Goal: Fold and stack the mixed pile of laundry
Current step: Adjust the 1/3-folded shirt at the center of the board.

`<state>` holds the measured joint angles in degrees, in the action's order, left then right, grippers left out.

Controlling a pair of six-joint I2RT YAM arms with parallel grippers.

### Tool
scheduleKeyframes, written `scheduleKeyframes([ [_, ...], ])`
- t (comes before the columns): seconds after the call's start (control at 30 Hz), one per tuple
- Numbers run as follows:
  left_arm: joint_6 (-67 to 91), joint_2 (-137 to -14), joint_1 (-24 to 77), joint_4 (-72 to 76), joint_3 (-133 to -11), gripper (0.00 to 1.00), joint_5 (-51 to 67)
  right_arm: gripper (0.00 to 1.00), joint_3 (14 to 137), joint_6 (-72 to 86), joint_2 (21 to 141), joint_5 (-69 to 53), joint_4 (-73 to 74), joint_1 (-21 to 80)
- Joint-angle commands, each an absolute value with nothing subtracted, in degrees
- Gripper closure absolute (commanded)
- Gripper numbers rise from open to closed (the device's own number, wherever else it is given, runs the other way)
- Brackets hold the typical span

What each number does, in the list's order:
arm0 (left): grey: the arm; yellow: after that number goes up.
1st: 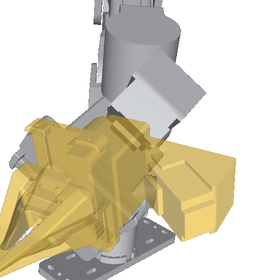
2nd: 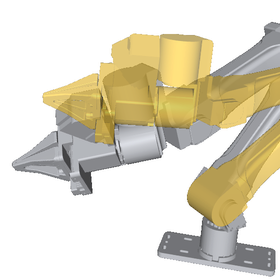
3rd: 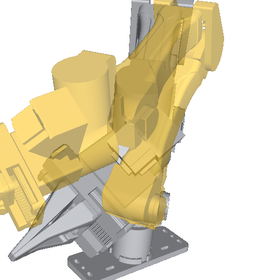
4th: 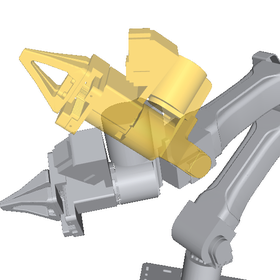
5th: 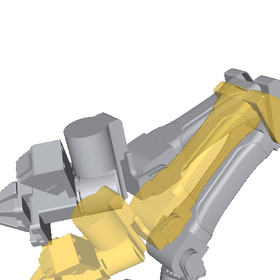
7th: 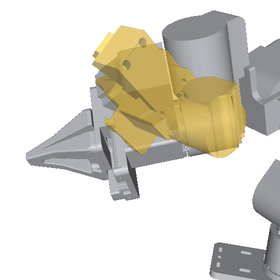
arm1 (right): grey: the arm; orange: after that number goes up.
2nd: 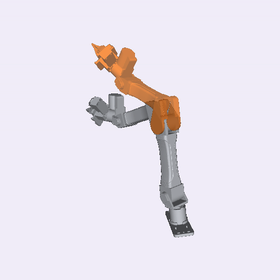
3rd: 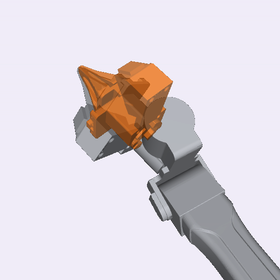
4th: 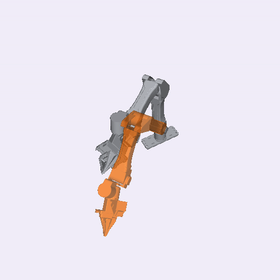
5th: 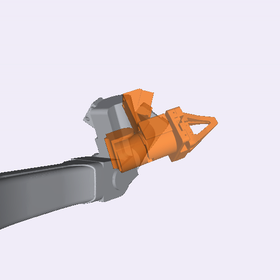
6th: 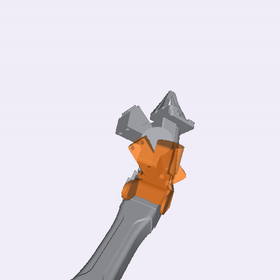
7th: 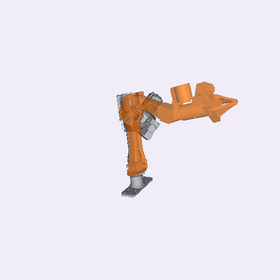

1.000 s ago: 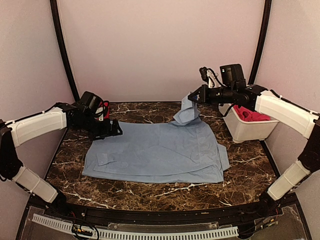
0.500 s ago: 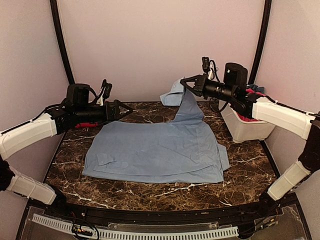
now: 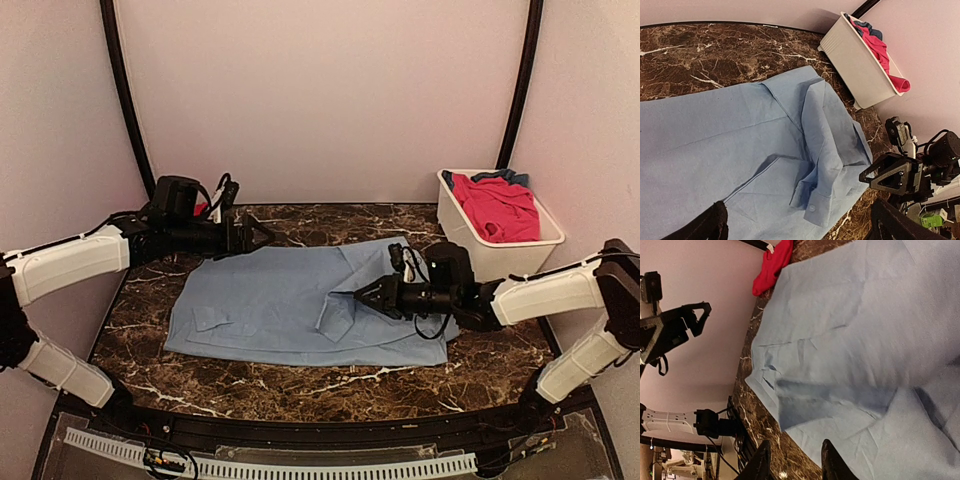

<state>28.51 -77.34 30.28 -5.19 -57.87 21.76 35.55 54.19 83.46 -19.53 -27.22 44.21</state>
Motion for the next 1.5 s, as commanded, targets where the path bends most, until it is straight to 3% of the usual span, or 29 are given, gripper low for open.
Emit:
scheduleKeyframes([
  [0.0,26.56,-77.53,30.23,-8.30,-57.35,0.01,21.18,0.66,32.25,54.96,74.33,-14.83,-17.19,45.24],
  [0.13,26.16,-79.01,30.83,-8.33,-57.06,0.01,23.45,0.60,34.57,46.96,63.62,-6.55,3.46,45.35],
  [0.23,26.46,-83.42,33.12,-9.18,-58.00,0.02,23.59,0.51,38.18,39.39,60.36,-1.08,9.19,45.14],
  [0.33,29.48,-88.46,34.18,-9.03,-58.64,0.12,26.43,0.47,44.82,32.87,63.94,-0.18,11.70,44.24],
  [0.57,31.78,-99.20,37.73,-7.37,-61.01,0.19,28.88,0.46,52.26,29.67,71.21,-2.89,11.14,42.26],
  [0.83,31.73,-107.71,40.54,-3.93,-65.06,0.57,34.03,0.46,50.16,29.08,66.98,-4.73,11.64,37.59],
  [0.9,30.55,-108.46,40.59,-5.37,-67.34,0.83,32.04,0.46,49.32,28.81,65.58,-5.38,11.85,36.06],
  [0.97,25.55,-108.50,40.53,-10.42,-72.03,0.98,26.39,0.46,48.90,28.30,64.38,-5.85,12.57,34.98],
  [1.23,4.06,-108.23,45.50,-27.87,-89.72,1.00,4.45,0.46,47.87,27.22,61.61,-6.48,14.18,32.88],
  [1.47,-11.90,-106.96,60.85,-21.19,-81.92,1.00,-9.57,0.45,46.96,25.40,60.74,-7.05,14.85,31.33],
])
